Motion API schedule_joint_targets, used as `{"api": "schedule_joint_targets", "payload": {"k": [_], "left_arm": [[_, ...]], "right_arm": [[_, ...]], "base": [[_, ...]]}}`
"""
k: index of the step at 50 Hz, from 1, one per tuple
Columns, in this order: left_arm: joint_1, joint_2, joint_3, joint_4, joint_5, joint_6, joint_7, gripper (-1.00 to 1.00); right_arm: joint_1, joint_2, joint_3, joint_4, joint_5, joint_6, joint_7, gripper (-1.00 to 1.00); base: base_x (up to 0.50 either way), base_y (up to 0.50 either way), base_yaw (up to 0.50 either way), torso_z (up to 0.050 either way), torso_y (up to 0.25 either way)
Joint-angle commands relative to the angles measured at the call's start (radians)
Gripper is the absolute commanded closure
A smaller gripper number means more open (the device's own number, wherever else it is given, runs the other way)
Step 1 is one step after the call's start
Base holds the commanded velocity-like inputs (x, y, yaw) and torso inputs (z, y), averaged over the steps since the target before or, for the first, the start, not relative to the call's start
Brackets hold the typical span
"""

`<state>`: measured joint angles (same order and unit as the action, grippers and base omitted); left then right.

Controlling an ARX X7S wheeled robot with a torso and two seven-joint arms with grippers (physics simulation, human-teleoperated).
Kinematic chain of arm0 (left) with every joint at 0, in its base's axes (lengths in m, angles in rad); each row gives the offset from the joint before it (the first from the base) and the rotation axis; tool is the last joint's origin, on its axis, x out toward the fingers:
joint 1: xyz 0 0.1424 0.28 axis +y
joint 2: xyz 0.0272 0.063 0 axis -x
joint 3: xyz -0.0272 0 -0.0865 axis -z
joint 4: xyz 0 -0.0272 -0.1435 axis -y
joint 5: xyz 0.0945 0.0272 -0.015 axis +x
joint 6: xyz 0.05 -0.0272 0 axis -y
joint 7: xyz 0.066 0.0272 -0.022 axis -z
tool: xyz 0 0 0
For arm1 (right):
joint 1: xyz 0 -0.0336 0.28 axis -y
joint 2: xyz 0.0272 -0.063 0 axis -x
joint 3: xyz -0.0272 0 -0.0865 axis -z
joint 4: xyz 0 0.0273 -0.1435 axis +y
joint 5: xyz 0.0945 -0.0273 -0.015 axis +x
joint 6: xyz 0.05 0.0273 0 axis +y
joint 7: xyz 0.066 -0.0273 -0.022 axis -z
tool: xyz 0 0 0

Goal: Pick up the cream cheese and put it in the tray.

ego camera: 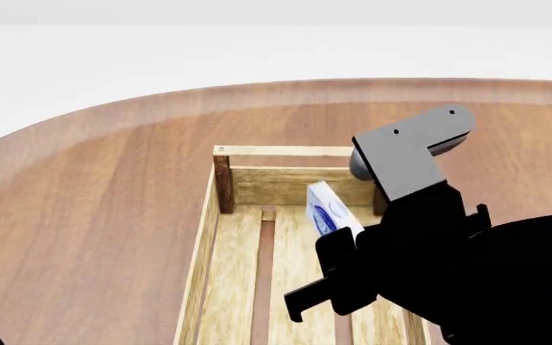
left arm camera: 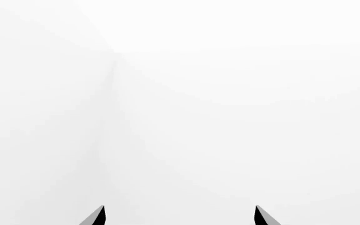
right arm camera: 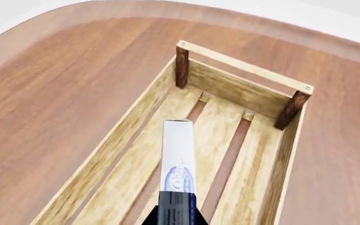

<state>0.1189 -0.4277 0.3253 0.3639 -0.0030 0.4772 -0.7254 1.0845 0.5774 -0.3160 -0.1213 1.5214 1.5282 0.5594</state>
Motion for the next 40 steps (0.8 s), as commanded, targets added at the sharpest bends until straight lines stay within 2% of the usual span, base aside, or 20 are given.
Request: {"api": "schedule_joint_targets", "payload": {"k": [1, 24, 40], "left_arm": [[0.0, 0.003, -0.003, 0.007, 0.016, -0.022, -0.009, -1.0], [0.001, 0.007, -0.002, 0.003, 0.048, -0.021, -0.023, -1.0], [0.003, 0.004, 0.001, 0.008, 0.052, -0.023, -0.025, -1.0]], "right_arm": [[0.037, 0.016, -0.057, 0.012, 0.026, -0.022, 0.029, 1.0], [0.048, 0.027, -0.129, 0.008, -0.014, -0.07, -0.001, 1.0], [0.055, 0.036, -0.161, 0.007, -0.018, -0.094, -0.004, 1.0]], "base": [[0.0, 0.0, 0.0, 0.0, 0.0], [0.0, 0.0, 0.0, 0.001, 0.0], [0.0, 0.0, 0.0, 0.0, -0.11]]}}
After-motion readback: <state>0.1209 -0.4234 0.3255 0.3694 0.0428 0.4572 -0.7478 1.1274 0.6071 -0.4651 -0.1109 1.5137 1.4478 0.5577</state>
